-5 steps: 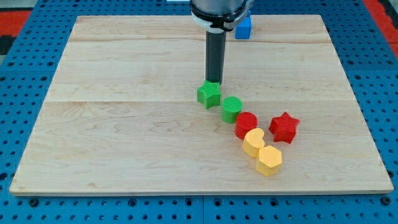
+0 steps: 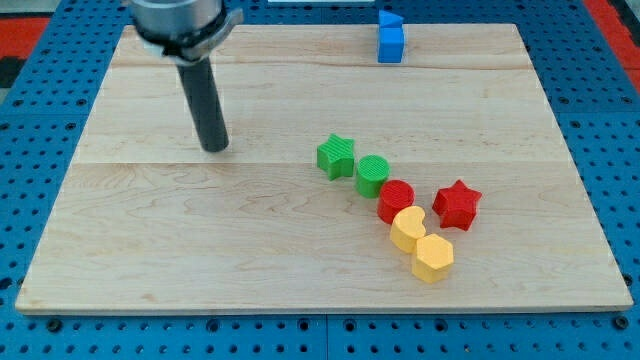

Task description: Point your arm at the red circle

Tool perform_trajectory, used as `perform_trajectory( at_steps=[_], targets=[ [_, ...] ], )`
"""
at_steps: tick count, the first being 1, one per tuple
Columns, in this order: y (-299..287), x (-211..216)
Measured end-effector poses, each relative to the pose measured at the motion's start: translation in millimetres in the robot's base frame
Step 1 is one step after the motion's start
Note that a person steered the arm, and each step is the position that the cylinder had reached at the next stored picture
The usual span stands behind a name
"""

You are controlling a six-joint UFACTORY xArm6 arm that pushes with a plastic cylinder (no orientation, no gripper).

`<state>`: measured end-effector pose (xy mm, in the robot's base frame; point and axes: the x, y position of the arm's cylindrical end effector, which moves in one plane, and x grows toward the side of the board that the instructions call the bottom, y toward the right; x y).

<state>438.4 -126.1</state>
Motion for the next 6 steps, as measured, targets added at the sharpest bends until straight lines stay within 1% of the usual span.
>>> perform_trajectory(
  at_steps=[1,2,5,6],
  targets=[
    [36,51],
    [84,62],
    [179,63],
    [202,63]
  ],
)
